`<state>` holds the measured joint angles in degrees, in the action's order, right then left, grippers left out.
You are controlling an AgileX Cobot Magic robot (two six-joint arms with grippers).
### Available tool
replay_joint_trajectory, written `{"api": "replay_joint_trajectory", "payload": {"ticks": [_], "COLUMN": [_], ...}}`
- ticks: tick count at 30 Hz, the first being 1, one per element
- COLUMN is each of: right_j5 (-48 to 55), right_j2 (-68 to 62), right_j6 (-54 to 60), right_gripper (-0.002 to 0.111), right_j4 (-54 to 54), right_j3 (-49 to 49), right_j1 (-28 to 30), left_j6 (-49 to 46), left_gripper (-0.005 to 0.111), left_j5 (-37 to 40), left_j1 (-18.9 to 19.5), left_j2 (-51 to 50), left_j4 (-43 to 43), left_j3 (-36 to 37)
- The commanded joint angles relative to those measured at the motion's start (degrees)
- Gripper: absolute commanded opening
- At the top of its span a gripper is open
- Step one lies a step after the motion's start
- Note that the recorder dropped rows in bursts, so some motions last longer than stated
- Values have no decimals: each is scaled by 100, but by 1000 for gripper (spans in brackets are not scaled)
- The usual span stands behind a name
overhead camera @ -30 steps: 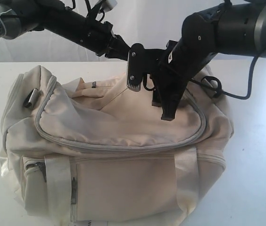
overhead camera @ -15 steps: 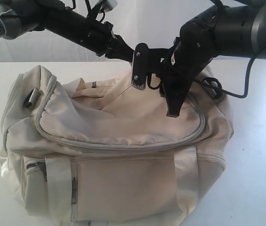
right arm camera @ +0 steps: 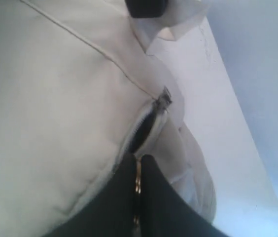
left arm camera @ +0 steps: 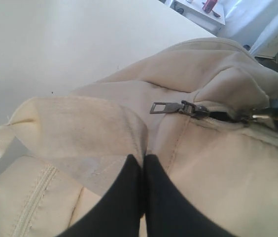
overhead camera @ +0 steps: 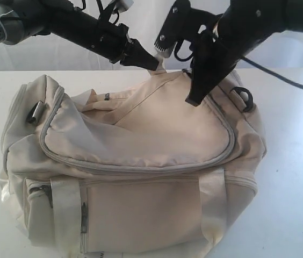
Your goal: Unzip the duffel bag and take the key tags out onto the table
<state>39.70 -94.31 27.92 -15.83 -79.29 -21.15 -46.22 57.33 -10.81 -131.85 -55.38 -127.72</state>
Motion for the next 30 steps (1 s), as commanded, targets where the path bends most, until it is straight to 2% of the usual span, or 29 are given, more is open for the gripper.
{"api": "replay_joint_trajectory", "payload": {"ticks": [1, 12, 22, 30], "right_j5": [333, 1286, 1297, 1286], "right_j2": [339, 823, 1843, 2803], "right_j6": [-501, -1028, -1273, -1286], "right_gripper": [0, 0, 0, 0], "right_j4": [-53, 350, 758, 1583], "right_j3": [-25, 224, 1218, 2126], "right_j1": [0, 0, 0, 0], "left_j6": [-5, 143, 263, 288], "left_gripper": [0, 0, 0, 0], "left_j5": [208, -12, -61, -41], "left_j1": [36, 36, 36, 36], "left_j2": [151, 127, 114, 114], "left_j4": [-224, -58, -58, 44], "left_j3": [-26, -26, -26, -26]}}
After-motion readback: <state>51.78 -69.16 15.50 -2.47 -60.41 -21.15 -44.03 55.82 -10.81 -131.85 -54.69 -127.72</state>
